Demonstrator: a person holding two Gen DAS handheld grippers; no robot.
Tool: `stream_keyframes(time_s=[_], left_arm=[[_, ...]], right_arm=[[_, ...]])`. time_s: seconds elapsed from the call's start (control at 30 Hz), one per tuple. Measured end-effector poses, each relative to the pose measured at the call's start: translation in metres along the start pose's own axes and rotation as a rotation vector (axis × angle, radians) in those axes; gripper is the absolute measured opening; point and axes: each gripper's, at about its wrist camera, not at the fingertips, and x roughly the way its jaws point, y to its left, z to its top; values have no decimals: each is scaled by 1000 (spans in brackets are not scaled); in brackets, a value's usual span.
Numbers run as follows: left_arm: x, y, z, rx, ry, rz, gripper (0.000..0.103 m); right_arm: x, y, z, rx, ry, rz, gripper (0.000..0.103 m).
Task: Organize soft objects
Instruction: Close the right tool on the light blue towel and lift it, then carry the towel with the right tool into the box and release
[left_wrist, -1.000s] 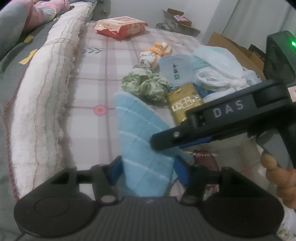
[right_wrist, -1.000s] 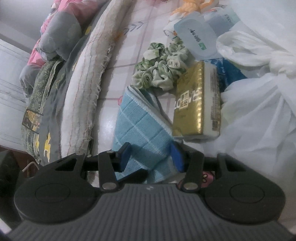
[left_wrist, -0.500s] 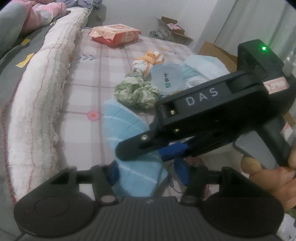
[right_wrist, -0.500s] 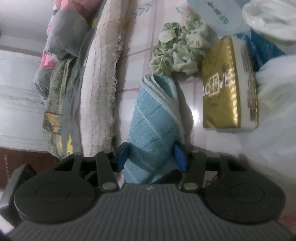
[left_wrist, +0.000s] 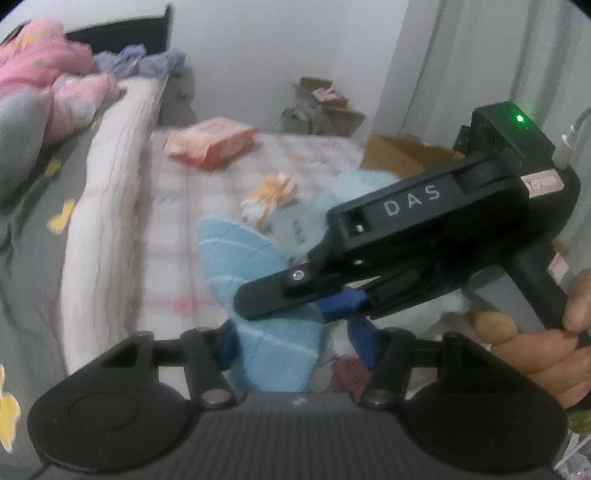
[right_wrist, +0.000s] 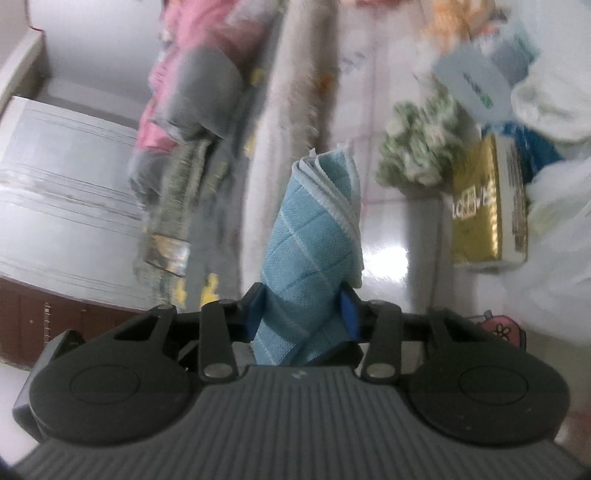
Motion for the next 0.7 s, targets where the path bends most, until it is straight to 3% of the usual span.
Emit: stream_keyframes(time_s=[0.2, 0.4, 0.6, 0.7], left_arm=[[-7, -47, 30, 117, -62, -45, 61], [9, -116, 63, 223, -90, -158, 64], [39, -190, 87, 310, -114, -293, 74], [55, -211, 91, 304, -89, -317, 75]], right_arm=[[-69, 0, -2, -36, -131, 48, 32], [-158, -28, -10, -6, -299, 58, 30], [-252, -68, -22, 38, -483, -3, 26], [-294, -86, -28, 62, -566, -77, 25]])
